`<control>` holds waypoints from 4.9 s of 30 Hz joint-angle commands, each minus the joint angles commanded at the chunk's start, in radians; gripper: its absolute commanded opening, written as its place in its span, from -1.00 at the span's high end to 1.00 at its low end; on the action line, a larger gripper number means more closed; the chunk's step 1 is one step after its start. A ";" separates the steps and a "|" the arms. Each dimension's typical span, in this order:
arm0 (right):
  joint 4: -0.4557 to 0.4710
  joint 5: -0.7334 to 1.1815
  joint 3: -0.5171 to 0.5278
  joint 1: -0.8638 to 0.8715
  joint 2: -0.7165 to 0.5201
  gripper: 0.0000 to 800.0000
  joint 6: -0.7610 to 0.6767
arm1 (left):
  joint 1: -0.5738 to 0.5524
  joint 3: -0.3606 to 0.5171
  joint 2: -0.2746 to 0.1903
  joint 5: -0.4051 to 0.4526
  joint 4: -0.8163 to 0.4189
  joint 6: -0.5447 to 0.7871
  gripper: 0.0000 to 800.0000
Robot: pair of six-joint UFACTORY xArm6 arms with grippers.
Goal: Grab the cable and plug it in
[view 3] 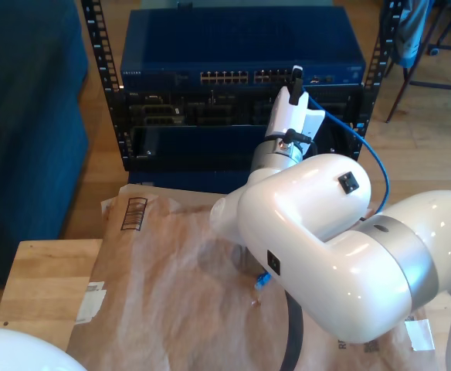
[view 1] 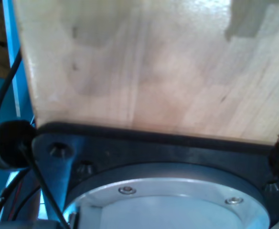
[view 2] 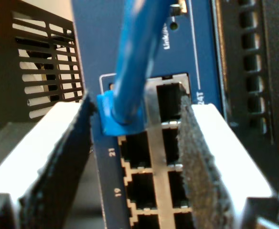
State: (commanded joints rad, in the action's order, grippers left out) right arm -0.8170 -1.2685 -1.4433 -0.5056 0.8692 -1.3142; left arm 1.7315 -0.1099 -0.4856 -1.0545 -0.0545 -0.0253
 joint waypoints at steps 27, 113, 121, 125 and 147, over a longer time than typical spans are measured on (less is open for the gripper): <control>0.195 0.631 0.566 0.137 -0.661 -0.98 0.017 | 0.000 0.000 0.000 0.000 0.000 0.000 -1.00; 0.904 2.157 1.421 1.870 -1.522 -0.99 1.131 | 0.000 0.000 0.000 0.000 0.000 0.000 -1.00; 0.905 2.157 1.419 1.873 -1.519 -0.99 1.131 | 0.000 0.000 0.000 0.000 0.000 0.000 -1.00; 0.905 2.157 1.419 1.873 -1.519 -0.99 1.131 | 0.000 0.000 0.000 0.000 0.000 0.000 -1.00; 0.905 2.156 1.419 1.873 -1.519 -0.99 1.131 | 0.000 0.000 0.000 0.002 0.000 0.000 -1.00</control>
State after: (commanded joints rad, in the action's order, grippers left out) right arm 0.0882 0.8872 -0.0240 1.3679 -0.6498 -0.1834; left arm 1.7315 -0.1099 -0.4856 -1.0530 -0.0545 -0.0253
